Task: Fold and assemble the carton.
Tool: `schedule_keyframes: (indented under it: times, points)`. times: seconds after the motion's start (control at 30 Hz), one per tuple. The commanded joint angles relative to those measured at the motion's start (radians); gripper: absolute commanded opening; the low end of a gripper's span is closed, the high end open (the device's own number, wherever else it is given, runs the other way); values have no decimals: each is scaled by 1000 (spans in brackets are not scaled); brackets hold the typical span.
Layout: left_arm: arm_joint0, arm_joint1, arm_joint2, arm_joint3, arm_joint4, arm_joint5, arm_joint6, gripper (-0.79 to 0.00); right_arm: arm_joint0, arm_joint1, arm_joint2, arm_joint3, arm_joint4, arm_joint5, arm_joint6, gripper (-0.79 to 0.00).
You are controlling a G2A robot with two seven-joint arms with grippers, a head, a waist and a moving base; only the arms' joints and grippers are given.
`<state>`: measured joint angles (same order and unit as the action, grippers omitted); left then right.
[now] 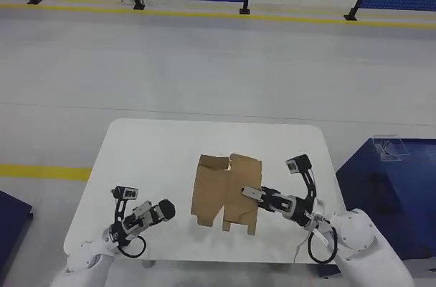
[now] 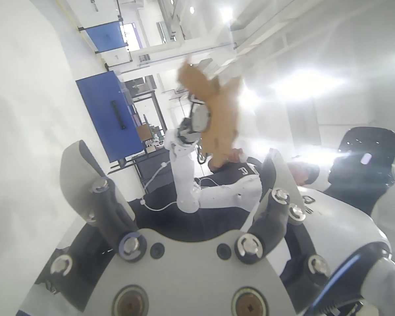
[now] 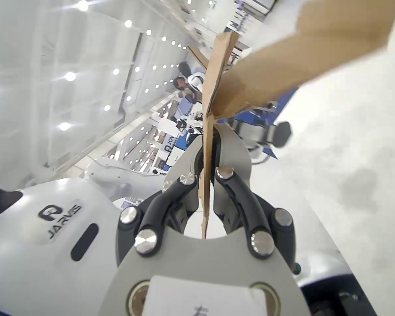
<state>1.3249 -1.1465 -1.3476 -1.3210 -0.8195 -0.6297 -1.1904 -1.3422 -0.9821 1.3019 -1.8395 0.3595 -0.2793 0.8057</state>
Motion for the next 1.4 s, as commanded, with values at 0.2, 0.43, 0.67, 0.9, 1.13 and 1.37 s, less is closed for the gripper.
schedule_keyframes:
  times: [0.2,0.43,0.67,0.9,1.13,1.37]
  points:
    - [8,9,58,-60,145,50,-50,-102,-1,-12,-107,47,-62,25,43,-785]
    - [7,6,128,-70,139,23,-23,-566,0,-20,-156,63,-90,27,41,-785]
    - [-3,9,155,-54,124,6,-6,-785,-5,-19,-145,71,-81,27,53,-665]
    - [-8,11,172,-42,114,-24,24,-785,-10,-14,-114,80,-58,38,86,-502]
    - [15,21,194,-133,141,-72,72,-785,-2,-23,-54,216,331,161,96,-225]
    - [41,52,242,-242,213,-135,134,-785,65,-39,-92,305,484,268,181,-579]
